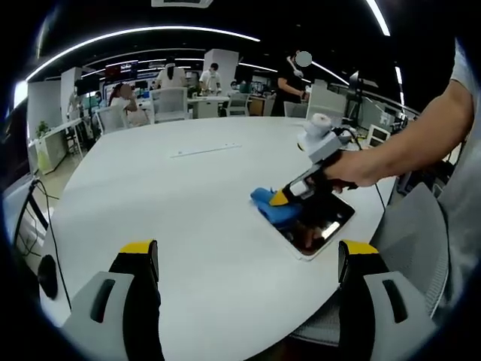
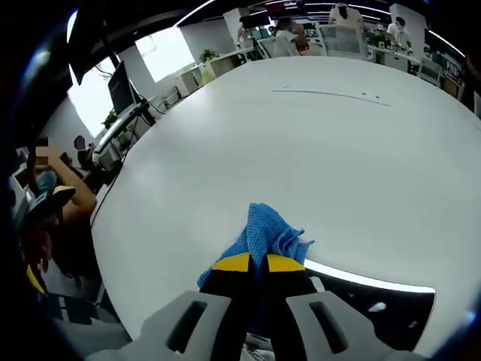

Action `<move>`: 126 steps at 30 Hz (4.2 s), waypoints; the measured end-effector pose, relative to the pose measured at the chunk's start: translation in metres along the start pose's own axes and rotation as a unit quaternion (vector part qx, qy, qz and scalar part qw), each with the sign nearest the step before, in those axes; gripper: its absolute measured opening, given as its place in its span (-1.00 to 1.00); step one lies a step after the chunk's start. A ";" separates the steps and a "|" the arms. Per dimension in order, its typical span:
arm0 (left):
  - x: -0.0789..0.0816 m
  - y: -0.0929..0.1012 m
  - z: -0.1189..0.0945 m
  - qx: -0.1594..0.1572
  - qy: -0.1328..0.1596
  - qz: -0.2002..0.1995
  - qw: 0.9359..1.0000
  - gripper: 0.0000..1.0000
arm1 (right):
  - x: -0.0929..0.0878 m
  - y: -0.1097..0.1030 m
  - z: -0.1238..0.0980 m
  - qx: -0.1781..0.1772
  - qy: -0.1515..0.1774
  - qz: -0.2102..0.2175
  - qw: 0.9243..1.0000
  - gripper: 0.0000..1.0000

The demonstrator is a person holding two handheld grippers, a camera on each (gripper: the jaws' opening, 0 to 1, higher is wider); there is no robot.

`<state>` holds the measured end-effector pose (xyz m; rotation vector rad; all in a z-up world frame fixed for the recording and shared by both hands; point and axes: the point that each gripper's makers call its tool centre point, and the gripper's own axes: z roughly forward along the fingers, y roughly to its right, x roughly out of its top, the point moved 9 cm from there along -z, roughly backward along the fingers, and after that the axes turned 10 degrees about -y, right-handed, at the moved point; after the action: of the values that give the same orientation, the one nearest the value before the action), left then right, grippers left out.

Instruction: Wipe the mirror surface with the cleaning cloth until all visible marks leave the cleaned area.

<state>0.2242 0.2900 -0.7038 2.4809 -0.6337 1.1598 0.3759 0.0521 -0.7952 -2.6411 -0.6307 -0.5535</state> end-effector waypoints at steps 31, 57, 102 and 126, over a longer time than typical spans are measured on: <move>-0.001 0.012 0.009 -0.016 -0.007 0.006 1.000 0.98 | -0.023 -0.015 -0.010 -0.007 -0.015 -0.005 1.000 -1.00; 0.005 0.011 0.010 -0.015 0.003 0.010 1.000 0.98 | -0.037 -0.023 -0.015 -0.003 -0.026 0.012 1.000 -1.00; 0.002 0.018 0.009 -0.014 0.003 0.004 1.000 0.98 | -0.059 0.012 -0.038 -0.012 -0.017 -0.006 1.000 -0.99; 0.005 0.021 0.012 -0.015 0.008 0.008 1.000 0.98 | -0.075 0.045 -0.055 -0.028 -0.007 0.013 1.000 -0.99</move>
<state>0.2239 0.2657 -0.7046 2.4439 -0.6635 1.1657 0.3212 -0.0353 -0.7937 -2.7036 -0.5921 -0.5527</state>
